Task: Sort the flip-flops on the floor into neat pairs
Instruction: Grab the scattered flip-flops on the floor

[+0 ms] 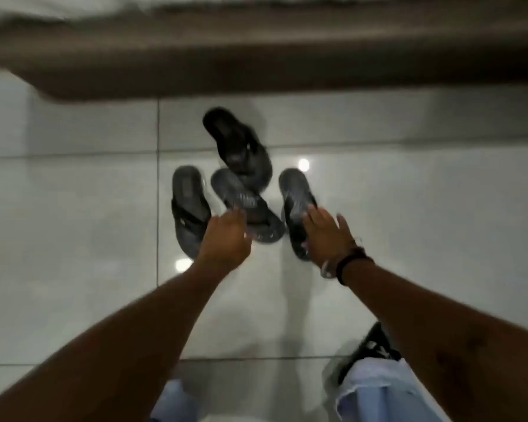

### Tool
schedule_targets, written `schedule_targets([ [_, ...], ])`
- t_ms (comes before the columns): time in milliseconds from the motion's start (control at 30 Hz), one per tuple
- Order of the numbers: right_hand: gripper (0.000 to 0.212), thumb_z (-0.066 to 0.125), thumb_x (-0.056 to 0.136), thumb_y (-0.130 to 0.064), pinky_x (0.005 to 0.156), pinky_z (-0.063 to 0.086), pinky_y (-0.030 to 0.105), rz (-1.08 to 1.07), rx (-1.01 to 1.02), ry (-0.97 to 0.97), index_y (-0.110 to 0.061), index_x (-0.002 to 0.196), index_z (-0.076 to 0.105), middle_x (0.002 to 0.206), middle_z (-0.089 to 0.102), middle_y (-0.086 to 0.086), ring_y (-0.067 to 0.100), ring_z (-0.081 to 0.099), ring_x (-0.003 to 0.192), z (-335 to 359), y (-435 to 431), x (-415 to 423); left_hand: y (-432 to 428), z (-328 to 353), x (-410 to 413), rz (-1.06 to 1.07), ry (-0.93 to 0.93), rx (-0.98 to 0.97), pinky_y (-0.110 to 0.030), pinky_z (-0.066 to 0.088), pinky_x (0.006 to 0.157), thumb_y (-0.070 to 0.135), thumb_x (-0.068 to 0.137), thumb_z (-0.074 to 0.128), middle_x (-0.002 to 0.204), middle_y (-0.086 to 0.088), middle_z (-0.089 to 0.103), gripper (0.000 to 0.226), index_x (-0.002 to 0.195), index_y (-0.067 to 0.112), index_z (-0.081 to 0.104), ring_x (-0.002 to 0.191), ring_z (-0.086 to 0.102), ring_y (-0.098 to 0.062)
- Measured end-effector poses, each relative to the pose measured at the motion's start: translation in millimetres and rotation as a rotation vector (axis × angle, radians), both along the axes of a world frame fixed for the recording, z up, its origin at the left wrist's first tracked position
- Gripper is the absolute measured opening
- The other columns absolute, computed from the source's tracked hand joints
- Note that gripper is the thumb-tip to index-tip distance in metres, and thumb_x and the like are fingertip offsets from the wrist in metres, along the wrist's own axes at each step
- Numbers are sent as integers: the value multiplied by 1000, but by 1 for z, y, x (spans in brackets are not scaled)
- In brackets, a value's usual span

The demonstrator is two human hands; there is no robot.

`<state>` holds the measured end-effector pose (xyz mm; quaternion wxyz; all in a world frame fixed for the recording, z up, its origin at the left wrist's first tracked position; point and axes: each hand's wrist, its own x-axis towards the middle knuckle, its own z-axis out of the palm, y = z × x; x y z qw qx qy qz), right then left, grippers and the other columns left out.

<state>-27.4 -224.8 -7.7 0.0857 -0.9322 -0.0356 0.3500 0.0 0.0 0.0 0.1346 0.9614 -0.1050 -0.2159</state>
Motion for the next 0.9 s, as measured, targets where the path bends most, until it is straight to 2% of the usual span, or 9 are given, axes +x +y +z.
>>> schedule_targets([
  [67, 68, 47, 94, -29, 119, 6, 49, 42, -17, -23, -16, 151, 13, 162, 12, 5, 22, 6, 149, -62, 7, 4, -10, -66, 7, 15, 9, 63, -52, 36, 103, 33, 90, 54, 130, -25, 56, 55, 134, 2, 48, 118, 54, -40],
  [133, 62, 49, 91, -25, 118, 9, 51, 29, -51, -29, -14, 148, 25, 157, 26, 9, 25, 14, 147, -92, 11, 13, -21, -100, 24, 42, 147, 132, -53, 19, 113, 35, 93, 53, 139, -19, 49, 54, 138, 8, 43, 131, 43, -34],
  [200, 51, 55, 85, -20, 116, 14, 53, 26, -86, -88, -13, 135, 46, 141, 47, 12, 28, 30, 139, -113, 10, 13, -37, -116, 32, 53, 147, 149, -52, 19, 111, 33, 93, 50, 127, -14, 59, 36, 123, 13, 55, 124, 48, -32],
  [267, 39, 58, 80, -16, 114, 18, 52, 35, -89, -107, -13, 119, 58, 125, 58, 10, 30, 40, 128, -116, -1, 11, -47, -116, 32, 95, 100, 144, -47, 25, 103, 25, 93, 49, 110, -12, 66, 20, 103, 15, 64, 111, 54, -32],
  [367, 34, 58, 80, -16, 112, 20, 48, -23, -84, -20, -17, 114, 60, 121, 60, 7, 29, 43, 125, -98, -34, 10, -65, -101, 14, 105, 143, 124, -43, 27, 100, 16, 90, 53, 104, -9, 69, 16, 93, 16, 69, 108, 53, -32],
  [533, 27, 56, 87, -18, 107, 27, 48, -152, -137, 1, -15, 113, 62, 123, 60, 7, 29, 47, 121, -77, -123, 11, -130, -91, -6, 20, 252, 18, -39, 25, 106, 20, 91, 55, 114, -8, 67, 19, 104, 16, 70, 116, 52, -29],
  [667, 28, 55, 89, -16, 108, 27, 51, -205, -190, 24, -12, 115, 61, 125, 59, 11, 32, 45, 124, -73, -183, 18, -205, -95, 3, -138, 174, -9, -43, 26, 98, 16, 89, 54, 99, -5, 70, 18, 91, 15, 72, 107, 53, -30],
  [767, 36, 52, 91, -21, 113, 24, 50, -149, -244, 102, -11, 126, 52, 132, 54, 12, 31, 41, 129, -79, -211, 14, -252, -101, 8, -223, 127, -11, -45, 25, 93, 14, 83, 57, 87, -3, 71, 15, 82, 16, 71, 100, 53, -28],
  [900, 45, 57, 85, -18, 116, 16, 52, -99, -242, 66, -19, 130, 52, 134, 55, 7, 27, 37, 133, -85, -223, -1, -283, -107, 3, -330, 95, 16, -46, 24, 97, 13, 82, 59, 89, -4, 69, 11, 84, 17, 69, 102, 52, -29],
])
